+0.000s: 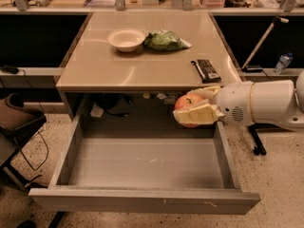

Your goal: Place apple into top drawer

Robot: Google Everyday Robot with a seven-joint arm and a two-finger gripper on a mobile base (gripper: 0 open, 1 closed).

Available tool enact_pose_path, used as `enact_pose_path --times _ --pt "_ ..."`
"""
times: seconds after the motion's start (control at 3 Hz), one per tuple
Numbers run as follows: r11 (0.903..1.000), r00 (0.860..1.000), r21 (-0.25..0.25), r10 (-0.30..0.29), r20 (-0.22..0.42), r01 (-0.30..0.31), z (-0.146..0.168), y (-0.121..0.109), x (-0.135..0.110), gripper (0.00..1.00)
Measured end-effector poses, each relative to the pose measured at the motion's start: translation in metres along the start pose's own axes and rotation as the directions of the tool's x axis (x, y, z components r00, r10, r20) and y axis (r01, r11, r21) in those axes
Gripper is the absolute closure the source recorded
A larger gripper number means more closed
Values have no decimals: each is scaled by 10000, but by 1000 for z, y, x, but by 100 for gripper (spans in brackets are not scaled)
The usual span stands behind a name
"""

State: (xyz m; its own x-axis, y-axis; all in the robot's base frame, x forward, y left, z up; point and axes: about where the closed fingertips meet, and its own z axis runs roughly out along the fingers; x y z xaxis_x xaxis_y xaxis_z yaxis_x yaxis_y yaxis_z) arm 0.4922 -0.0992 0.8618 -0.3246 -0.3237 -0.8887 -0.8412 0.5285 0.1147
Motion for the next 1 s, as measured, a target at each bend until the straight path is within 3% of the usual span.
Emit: enact_pose_path --times 0.33,1.0 --pt "9986 9996 474 -243 -154 250 19 -5 15 100" --pt "9914 9837 911 -786 -1616 942 115 -5 156 100"
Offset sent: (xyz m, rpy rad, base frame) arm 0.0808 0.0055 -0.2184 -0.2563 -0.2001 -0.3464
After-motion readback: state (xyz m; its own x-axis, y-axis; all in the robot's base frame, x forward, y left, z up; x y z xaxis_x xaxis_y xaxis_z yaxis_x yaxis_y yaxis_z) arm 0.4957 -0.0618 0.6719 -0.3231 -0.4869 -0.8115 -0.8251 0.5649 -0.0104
